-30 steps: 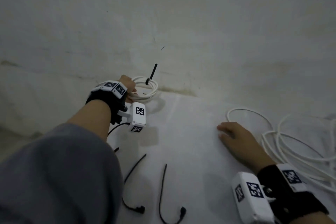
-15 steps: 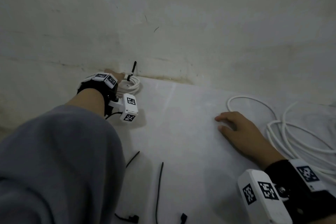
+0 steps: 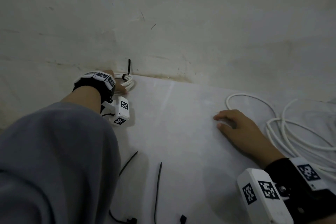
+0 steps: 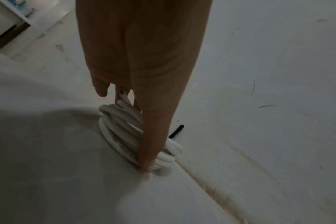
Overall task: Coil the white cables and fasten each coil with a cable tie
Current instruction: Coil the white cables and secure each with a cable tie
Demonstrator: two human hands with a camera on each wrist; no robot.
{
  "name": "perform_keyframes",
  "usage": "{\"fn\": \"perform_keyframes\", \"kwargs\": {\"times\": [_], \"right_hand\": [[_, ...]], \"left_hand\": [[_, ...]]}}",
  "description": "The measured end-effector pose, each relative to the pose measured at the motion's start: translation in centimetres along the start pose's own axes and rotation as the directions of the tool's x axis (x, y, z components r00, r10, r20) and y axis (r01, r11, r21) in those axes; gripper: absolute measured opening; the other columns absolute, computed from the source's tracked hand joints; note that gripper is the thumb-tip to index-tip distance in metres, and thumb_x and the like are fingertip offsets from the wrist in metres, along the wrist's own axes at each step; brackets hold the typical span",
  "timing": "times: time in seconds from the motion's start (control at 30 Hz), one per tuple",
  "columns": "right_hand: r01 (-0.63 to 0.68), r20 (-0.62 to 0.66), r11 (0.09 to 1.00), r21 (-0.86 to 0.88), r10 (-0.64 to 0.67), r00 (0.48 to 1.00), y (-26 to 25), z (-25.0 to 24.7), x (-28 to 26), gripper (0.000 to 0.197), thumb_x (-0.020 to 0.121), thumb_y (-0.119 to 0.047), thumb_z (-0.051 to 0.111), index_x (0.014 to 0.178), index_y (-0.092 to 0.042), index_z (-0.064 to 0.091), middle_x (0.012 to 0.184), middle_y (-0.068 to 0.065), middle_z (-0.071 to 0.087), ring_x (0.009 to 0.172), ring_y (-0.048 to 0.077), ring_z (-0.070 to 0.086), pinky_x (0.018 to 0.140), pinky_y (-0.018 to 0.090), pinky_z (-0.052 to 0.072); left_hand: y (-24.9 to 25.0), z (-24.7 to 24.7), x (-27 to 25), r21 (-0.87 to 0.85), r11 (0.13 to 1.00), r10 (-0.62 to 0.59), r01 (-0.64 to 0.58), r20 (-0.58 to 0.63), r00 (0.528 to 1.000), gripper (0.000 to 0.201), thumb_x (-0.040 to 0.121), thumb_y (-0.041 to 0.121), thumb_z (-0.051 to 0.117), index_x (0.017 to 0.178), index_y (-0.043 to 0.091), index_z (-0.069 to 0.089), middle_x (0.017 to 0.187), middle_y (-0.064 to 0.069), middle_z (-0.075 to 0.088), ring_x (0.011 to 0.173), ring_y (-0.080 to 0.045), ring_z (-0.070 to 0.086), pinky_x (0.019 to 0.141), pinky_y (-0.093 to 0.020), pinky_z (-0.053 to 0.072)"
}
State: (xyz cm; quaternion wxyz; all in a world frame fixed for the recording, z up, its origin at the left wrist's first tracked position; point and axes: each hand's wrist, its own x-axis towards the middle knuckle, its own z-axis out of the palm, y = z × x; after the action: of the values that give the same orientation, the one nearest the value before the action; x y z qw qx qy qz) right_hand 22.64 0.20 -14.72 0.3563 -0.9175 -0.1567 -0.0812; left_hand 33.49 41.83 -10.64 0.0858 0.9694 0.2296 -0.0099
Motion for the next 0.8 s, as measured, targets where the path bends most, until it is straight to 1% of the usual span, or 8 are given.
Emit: {"fn": "perform_keyframes", "kwargs": {"times": [0.07,0.13,0.23,0.33,0.43,0.57,0.67,0.8], "right_hand": [[0.005,-0.001,1.0,-0.011,-0.005,1.0,0.0,0.1,0.1,0.02,0.088,-0.012,0.062,0.107,-0.015,0.067,0.109,-0.004,0.054,0.107,0.01,0.048,0.085,0.011,0.026],[0.001,-0.004,1.0,0.003,-0.001,1.0,0.2,0.1,0.1,0.019,0.088,-0.011,0.062,0.106,-0.015,0.067,0.108,-0.004,0.054,0.107,0.012,0.05,0.085,0.01,0.026],[-0.004,-0.004,1.0,0.03,0.004,1.0,0.1,0.1,0.0,0.019,0.088,-0.009,0.062,0.106,-0.013,0.067,0.109,-0.002,0.055,0.108,0.013,0.05,0.087,0.012,0.028],[-0.027,-0.015,0.997,0.068,0.028,1.0,0.0,-0.1,-0.3,0.017,0.088,-0.009,0.06,0.104,-0.012,0.067,0.109,0.001,0.057,0.106,0.013,0.052,0.087,0.014,0.03],[-0.121,-0.023,0.975,0.186,0.128,0.992,-0.6,-0.6,-0.9,0.015,0.09,-0.012,0.057,0.099,-0.015,0.069,0.099,0.001,0.063,0.093,0.014,0.058,0.077,0.019,0.039],[-0.161,-0.047,0.931,0.327,0.186,0.981,-2.3,-2.9,-2.5,0.017,0.093,-0.009,0.054,0.099,-0.008,0.07,0.096,0.006,0.067,0.087,0.016,0.061,0.066,0.01,0.044],[-0.086,-0.137,0.988,0.125,0.103,0.985,-3.1,-6.3,-4.6,0.018,0.092,-0.012,0.054,0.096,-0.011,0.071,0.095,0.002,0.069,0.085,0.011,0.058,0.066,0.014,0.038],[-0.061,-0.108,0.992,-0.111,0.049,0.993,-2.6,-12.1,-8.7,0.017,0.091,-0.013,0.055,0.093,-0.01,0.072,0.093,0.003,0.069,0.085,0.013,0.058,0.07,0.014,0.034]], "left_hand": [[0.2,0.1,0.1,-0.027,1.0,0.011,-0.011,0.007,1.0,0.119,0.02,0.076,0.069,0.122,0.015,0.052,0.119,-0.015,0.058,0.103,-0.036,0.059,0.088,-0.046,0.05],[1.3,-0.5,-1.7,-0.072,0.997,0.027,-0.026,0.012,1.0,0.121,0.026,0.059,0.07,0.132,0.007,0.047,0.129,-0.019,0.054,0.114,-0.035,0.054,0.091,-0.038,0.045],[2.4,-2.0,-3.8,-0.148,0.988,0.043,-0.044,-0.012,0.999,0.116,0.04,0.053,0.071,0.14,0.005,0.037,0.14,-0.018,0.044,0.108,-0.031,0.047,0.085,-0.033,0.033],[3.4,-3.8,-5.2,-0.178,0.978,0.093,-0.105,-0.072,0.993,0.086,0.074,0.038,0.078,0.141,0.007,0.036,0.147,-0.016,0.036,0.128,-0.034,0.04,0.104,-0.041,0.034],[5.5,-5.2,-8.2,-0.177,0.953,0.218,-0.244,-0.157,0.963,0.062,0.082,0.025,0.073,0.135,0.005,0.046,0.143,-0.017,0.042,0.13,-0.033,0.04,0.104,-0.037,0.032],[9.5,-6.5,-13.9,-0.187,0.878,0.407,-0.44,-0.194,0.893,0.045,0.086,0.025,0.068,0.126,0.01,0.055,0.134,-0.014,0.051,0.122,-0.029,0.049,0.098,-0.034,0.037],[12.9,-6.9,-18.9,-0.195,0.785,0.561,-0.589,-0.18,0.808,0.032,0.088,0.025,0.065,0.117,0.012,0.062,0.125,-0.012,0.058,0.11,-0.026,0.056,0.09,-0.031,0.04],[17.5,-6.5,-25.8,-0.242,0.639,0.715,-0.73,-0.164,0.68,0.023,0.089,0.027,0.063,0.109,0.015,0.066,0.116,-0.007,0.063,0.094,-0.017,0.059,0.083,-0.027,0.042]]}}
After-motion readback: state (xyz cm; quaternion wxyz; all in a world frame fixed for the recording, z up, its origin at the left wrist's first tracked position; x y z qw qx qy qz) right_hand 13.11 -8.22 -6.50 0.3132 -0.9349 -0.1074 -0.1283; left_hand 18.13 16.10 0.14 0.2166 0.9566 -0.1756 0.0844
